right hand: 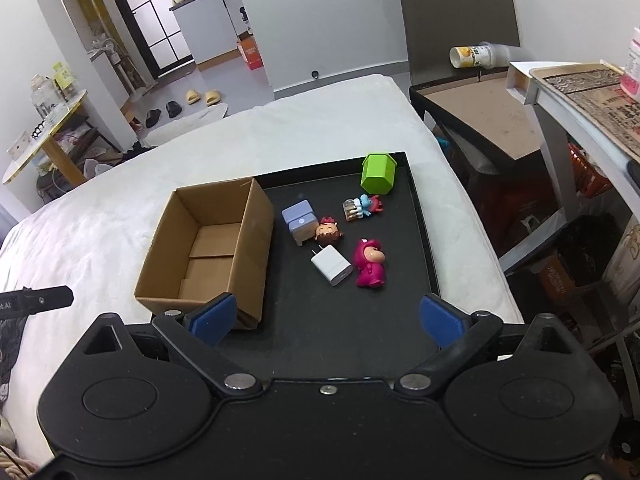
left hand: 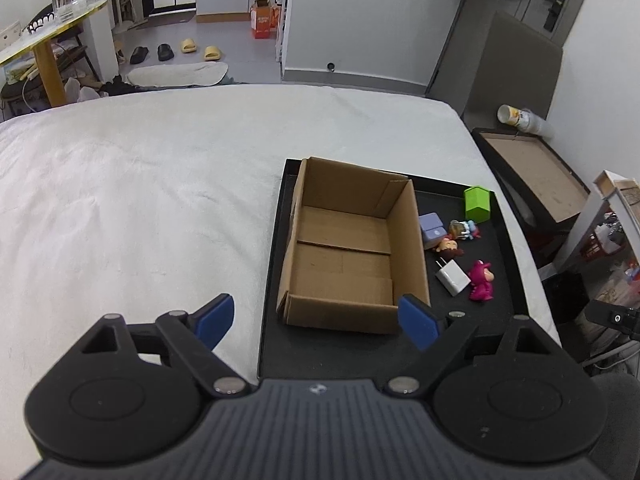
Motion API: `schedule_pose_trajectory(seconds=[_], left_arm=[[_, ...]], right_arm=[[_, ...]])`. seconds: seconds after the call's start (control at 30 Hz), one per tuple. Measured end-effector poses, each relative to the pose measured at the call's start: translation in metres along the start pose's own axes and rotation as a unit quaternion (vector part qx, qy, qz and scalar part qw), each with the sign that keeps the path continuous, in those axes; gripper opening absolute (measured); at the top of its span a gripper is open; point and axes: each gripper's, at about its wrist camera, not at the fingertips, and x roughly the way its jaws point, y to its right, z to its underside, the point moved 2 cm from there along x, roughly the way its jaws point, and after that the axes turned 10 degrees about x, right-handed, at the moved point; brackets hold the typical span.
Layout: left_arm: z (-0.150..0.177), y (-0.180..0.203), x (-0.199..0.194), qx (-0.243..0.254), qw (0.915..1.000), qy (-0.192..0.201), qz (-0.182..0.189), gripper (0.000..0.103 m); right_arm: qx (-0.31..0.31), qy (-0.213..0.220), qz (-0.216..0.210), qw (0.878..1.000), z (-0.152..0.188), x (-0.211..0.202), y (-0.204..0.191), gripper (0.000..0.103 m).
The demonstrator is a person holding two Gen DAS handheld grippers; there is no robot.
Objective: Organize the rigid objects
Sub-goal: 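Grip the box wall with the left tool while the right tool approaches the pink figurine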
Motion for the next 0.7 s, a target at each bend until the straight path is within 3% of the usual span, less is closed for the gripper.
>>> schedule_pose_trajectory(seconds=[0.27, 0.5, 0.7], left_arm=[[-0.01, -0.014, 0.027, -0.044, 0.9988, -0.021, 0.005, 0.067], [-0.014, -0.026, 0.053, -0.075, 0.9965, -0.037, 0.002, 0.048], [-0.013, -0.03, 0.077, -0.08, 0.995, -0.058, 0.005, 0.04]], right_arm=[[0.01, -0.015, 0.009, 1.0, -0.012, 0.029, 0.003, 0.094], [0.006, -0.03, 0.018, 0.999, -0.02, 0.055, 0.004, 0.082], [0.014, -0.046, 0.03, 0.998, -0.026, 0.087, 0.01, 0.071]])
